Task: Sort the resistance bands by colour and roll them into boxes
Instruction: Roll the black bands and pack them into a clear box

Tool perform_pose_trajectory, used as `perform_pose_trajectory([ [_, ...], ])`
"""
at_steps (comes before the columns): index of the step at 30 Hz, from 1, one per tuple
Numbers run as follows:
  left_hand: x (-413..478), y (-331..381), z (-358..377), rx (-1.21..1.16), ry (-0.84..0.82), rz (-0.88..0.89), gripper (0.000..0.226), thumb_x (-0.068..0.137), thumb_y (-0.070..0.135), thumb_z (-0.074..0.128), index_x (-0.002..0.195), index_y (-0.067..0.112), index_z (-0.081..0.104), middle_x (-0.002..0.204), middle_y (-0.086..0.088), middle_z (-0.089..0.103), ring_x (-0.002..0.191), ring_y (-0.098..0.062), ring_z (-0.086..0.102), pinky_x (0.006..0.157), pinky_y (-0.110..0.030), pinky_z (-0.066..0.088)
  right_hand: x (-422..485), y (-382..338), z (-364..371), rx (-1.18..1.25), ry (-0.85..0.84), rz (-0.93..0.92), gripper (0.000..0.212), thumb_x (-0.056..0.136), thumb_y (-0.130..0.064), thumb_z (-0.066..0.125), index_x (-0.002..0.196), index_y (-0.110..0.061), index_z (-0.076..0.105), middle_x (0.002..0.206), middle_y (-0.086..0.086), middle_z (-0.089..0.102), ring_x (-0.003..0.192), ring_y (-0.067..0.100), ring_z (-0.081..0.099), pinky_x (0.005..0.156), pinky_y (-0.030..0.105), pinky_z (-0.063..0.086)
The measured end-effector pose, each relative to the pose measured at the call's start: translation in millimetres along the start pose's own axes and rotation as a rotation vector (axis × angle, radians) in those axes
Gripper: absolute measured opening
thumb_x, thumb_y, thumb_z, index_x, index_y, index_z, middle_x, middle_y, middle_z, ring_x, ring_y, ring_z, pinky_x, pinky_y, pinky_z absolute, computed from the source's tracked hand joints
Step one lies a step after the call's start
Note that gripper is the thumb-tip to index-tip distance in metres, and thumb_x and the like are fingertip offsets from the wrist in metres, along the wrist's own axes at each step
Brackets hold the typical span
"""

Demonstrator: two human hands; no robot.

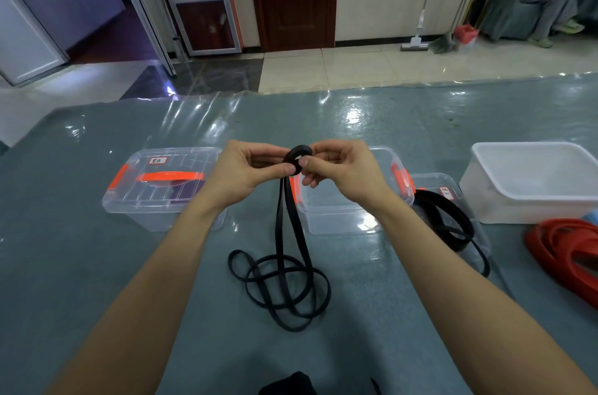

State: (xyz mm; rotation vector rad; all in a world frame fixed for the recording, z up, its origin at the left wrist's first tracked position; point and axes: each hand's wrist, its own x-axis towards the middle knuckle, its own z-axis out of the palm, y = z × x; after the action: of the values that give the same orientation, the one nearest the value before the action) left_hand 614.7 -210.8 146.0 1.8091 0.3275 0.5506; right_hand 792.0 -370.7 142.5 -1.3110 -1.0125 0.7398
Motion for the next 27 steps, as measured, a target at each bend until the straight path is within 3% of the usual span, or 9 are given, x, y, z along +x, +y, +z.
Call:
perform_pose_trajectory([
  [5,3.9,11.7,-10.1,0.116,-0.045,-0.038,0.031,0.076,0.039,0.094,0.106,0.034,0.087,0.102,0.000,0.085,0.101,-0.020,0.082,0.096,-0.028,0.063,1.1,-7.2,-3.2,-0.219,-0.100,0.039,0.014,0.093,-0.014,0.084,0.103,-0.007,0.076,0.078,0.014,0.078,0.070,0.029,0.079,0.069,0.036,0.064],
  [10,4.4,14.6,-10.8,0.183,-0.075,-0.049,0.025,0.086,0.019,0.092,0.104,0.035,0.087,0.100,0.001,0.085,0.099,-0.017,0.082,0.095,-0.025,0.062,5.8,-16.4,-4.6,-0.450,-0.153,0.081,0.016,0.089,-0.020,0.089,0.099,-0.015,0.078,0.073,0.005,0.078,0.068,0.022,0.079,0.067,0.034,0.063],
  [15,3.2,15.0,-20.7,0.290,-0.077,-0.075,0.025,0.085,0.021,0.093,0.102,0.037,0.086,0.097,0.006,0.085,0.096,-0.013,0.082,0.093,-0.025,0.063,5.6,-23.1,-10.1,-0.710,-0.152,0.091,0.014,0.088,-0.029,0.083,0.090,-0.024,0.071,0.072,-0.004,0.077,0.056,0.014,0.075,0.060,0.037,0.063],
  [19,2.7,17.6,-18.3,0.318,-0.167,-0.122,0.028,0.084,0.019,0.094,0.108,0.032,0.085,0.100,0.007,0.085,0.099,-0.012,0.082,0.097,-0.030,0.064,6.7,-29.9,-8.8,-0.766,-0.158,0.084,0.012,0.085,-0.025,0.086,0.085,-0.024,0.074,0.068,-0.004,0.073,0.052,0.016,0.072,0.055,0.034,0.062],
  [22,1.9,19.8,-10.3,0.312,-0.205,-0.110,0.035,0.083,0.025,0.095,0.116,0.030,0.084,0.103,0.008,0.085,0.102,-0.010,0.081,0.099,-0.023,0.060,7.2,-36.0,-4.3,-0.808,-0.230,0.074,0.009,0.084,-0.023,0.086,0.084,-0.022,0.076,0.066,-0.007,0.074,0.055,0.016,0.072,0.054,0.031,0.060],
  [27,2.9,21.3,-9.2,0.259,-0.226,-0.092,0.028,0.079,0.033,0.095,0.106,0.030,0.087,0.101,0.005,0.085,0.101,-0.013,0.081,0.095,-0.019,0.059,8.4,-44.2,-4.7,-0.822,-0.265,0.062,0.008,0.085,-0.022,0.084,0.084,-0.021,0.076,0.063,-0.010,0.072,0.054,0.013,0.071,0.052,0.024,0.056],
])
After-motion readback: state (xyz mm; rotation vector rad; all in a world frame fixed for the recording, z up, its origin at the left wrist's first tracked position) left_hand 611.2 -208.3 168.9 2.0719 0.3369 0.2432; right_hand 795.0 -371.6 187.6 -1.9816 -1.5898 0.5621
